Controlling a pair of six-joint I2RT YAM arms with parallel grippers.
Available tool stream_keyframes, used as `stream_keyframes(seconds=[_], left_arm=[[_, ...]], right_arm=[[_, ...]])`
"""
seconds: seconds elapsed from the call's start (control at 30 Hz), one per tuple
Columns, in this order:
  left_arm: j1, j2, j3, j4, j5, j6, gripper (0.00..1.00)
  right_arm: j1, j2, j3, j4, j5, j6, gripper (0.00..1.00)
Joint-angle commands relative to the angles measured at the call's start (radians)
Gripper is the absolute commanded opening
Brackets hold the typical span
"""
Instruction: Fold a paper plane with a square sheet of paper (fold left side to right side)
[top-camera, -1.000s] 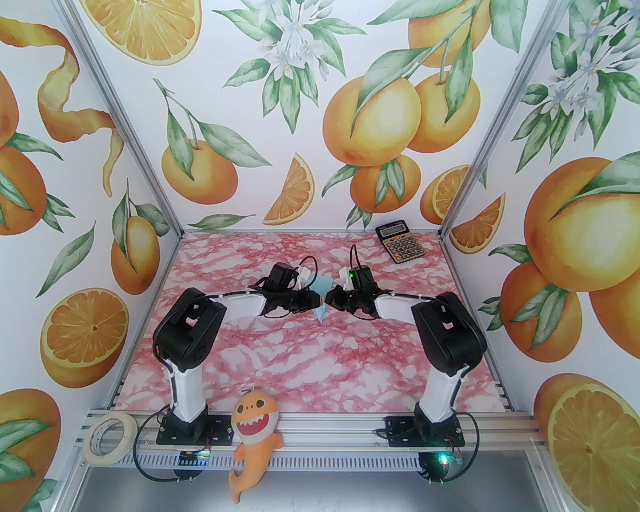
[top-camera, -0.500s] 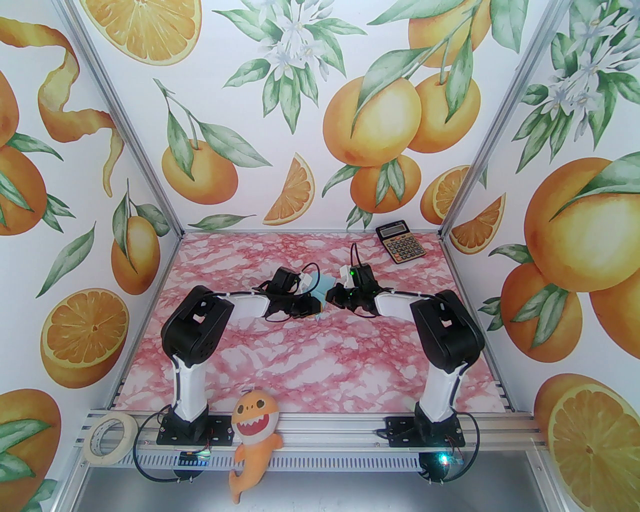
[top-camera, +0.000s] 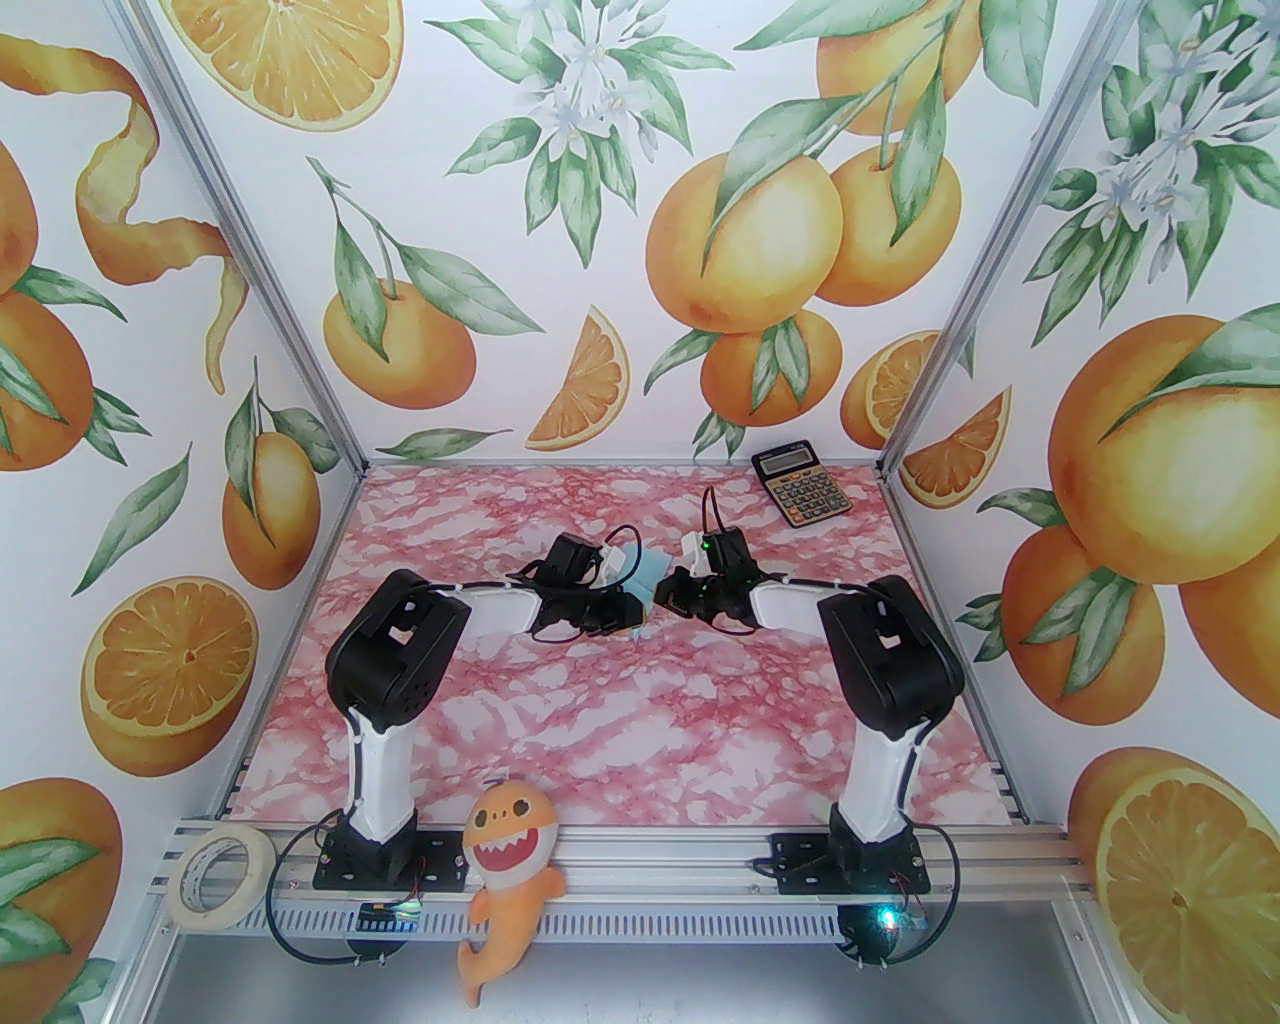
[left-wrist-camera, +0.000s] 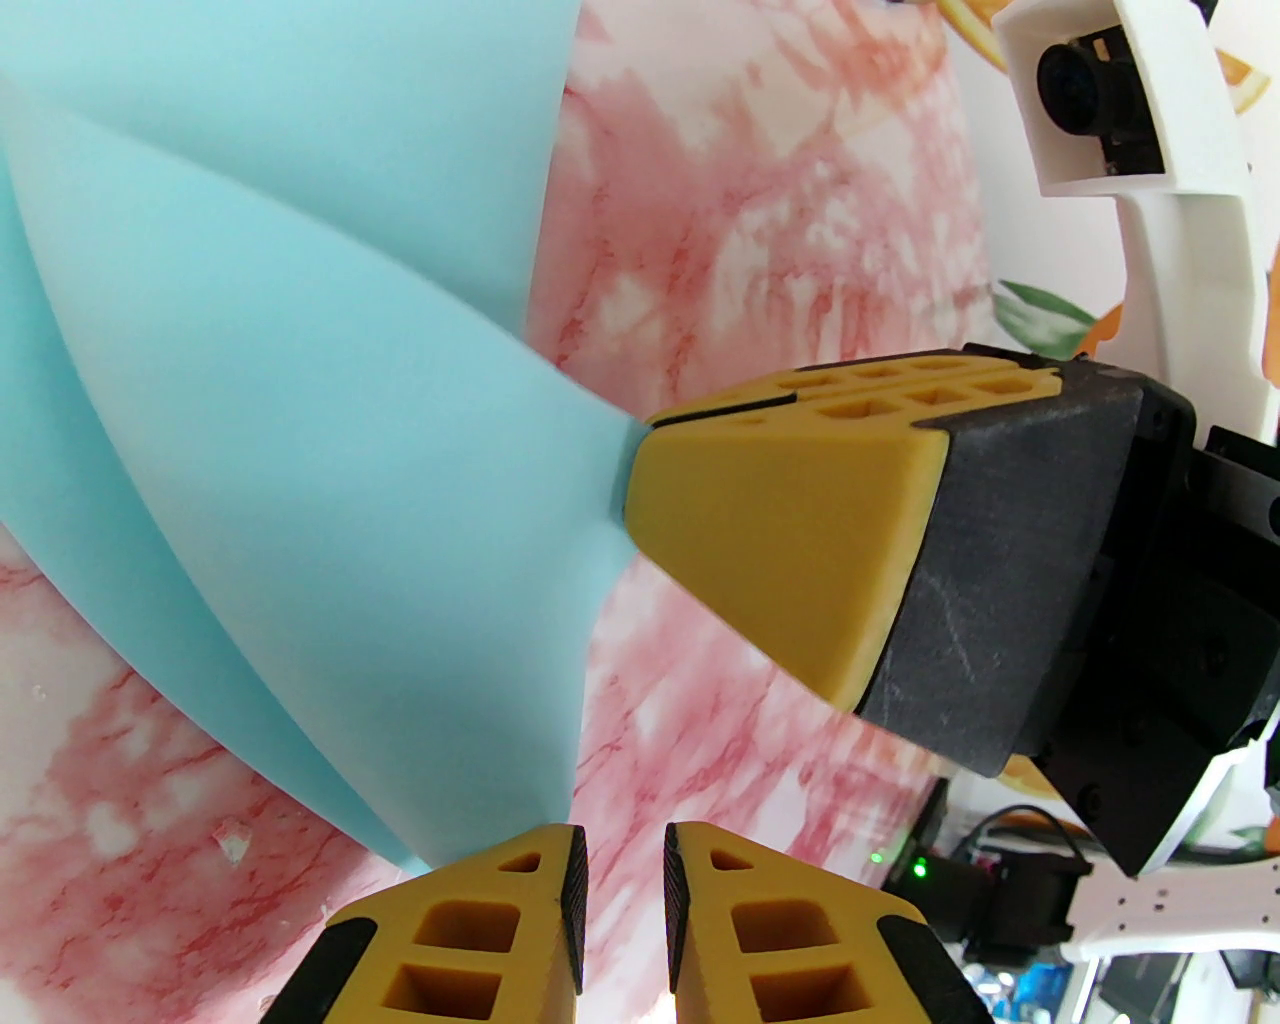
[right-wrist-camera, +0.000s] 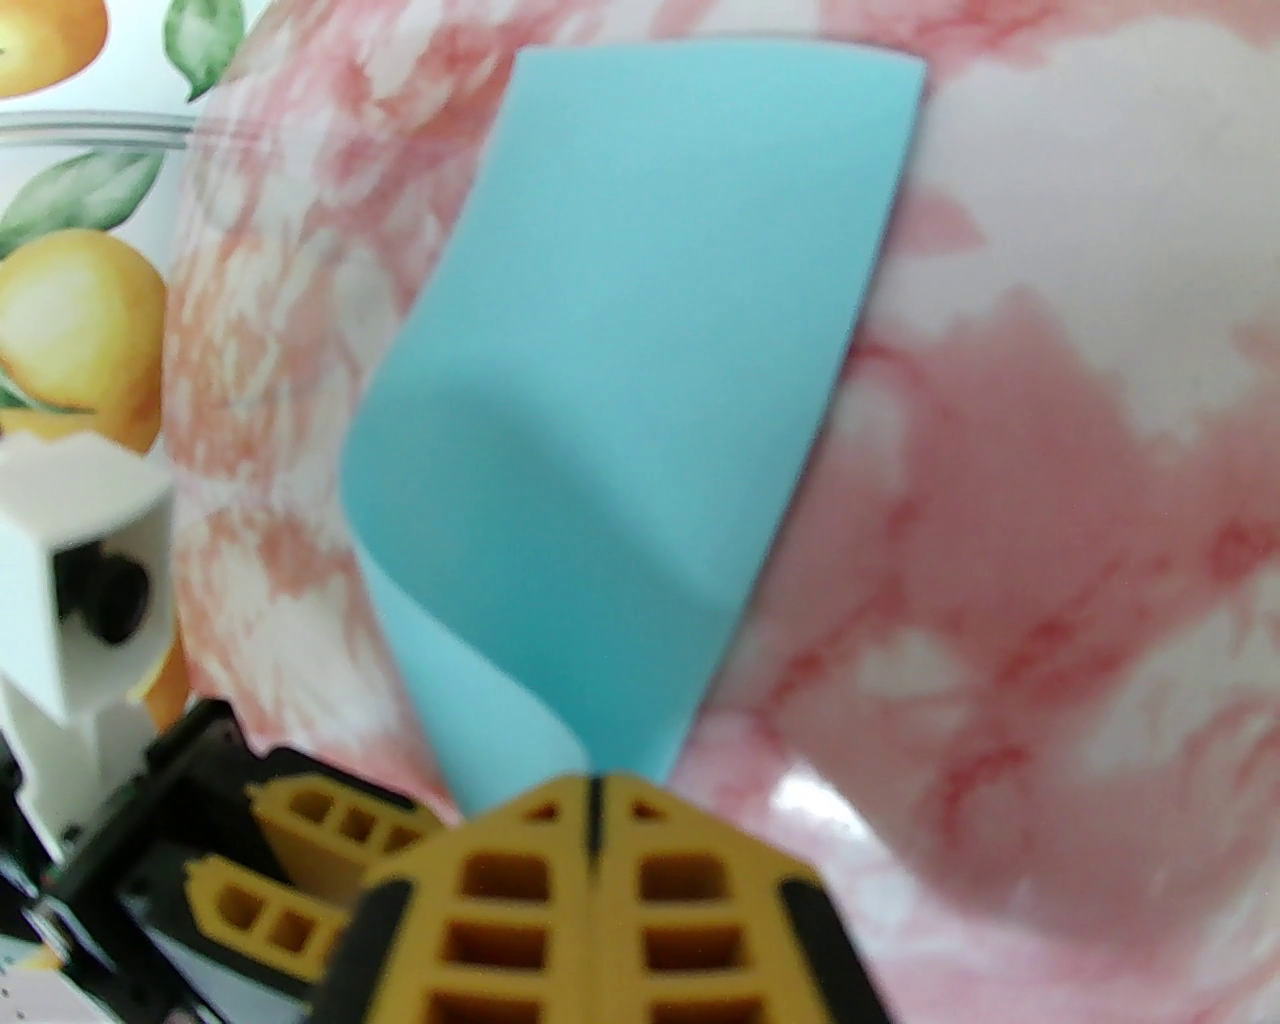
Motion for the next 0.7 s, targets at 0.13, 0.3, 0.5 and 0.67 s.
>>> stream_keyframes(seconds=[0.13, 0.3, 0.5, 0.67], left_arm=[[0.003, 0.006, 0.019, 0.023, 0.011, 0.006, 0.21], [0.003, 0.007, 0.021, 0.024, 0.011, 0.004, 0.21], [0.002, 0.008, 0.021, 0.028, 0.014, 0.002, 0.21], [0.001, 0.012, 0.019, 0.031, 0.014, -0.001, 0.21]], right_arm=[[-0.007, 0.02, 0.017, 0.01, -0.023, -0.007, 0.17], [-0.007, 0.017, 0.011, 0.026, -0.028, 0.005, 0.21], [-0.005, 0.017, 0.006, 0.047, -0.027, 0.021, 0.21], [-0.001, 0.023, 0.013, 0.058, -0.029, 0.029, 0.16]])
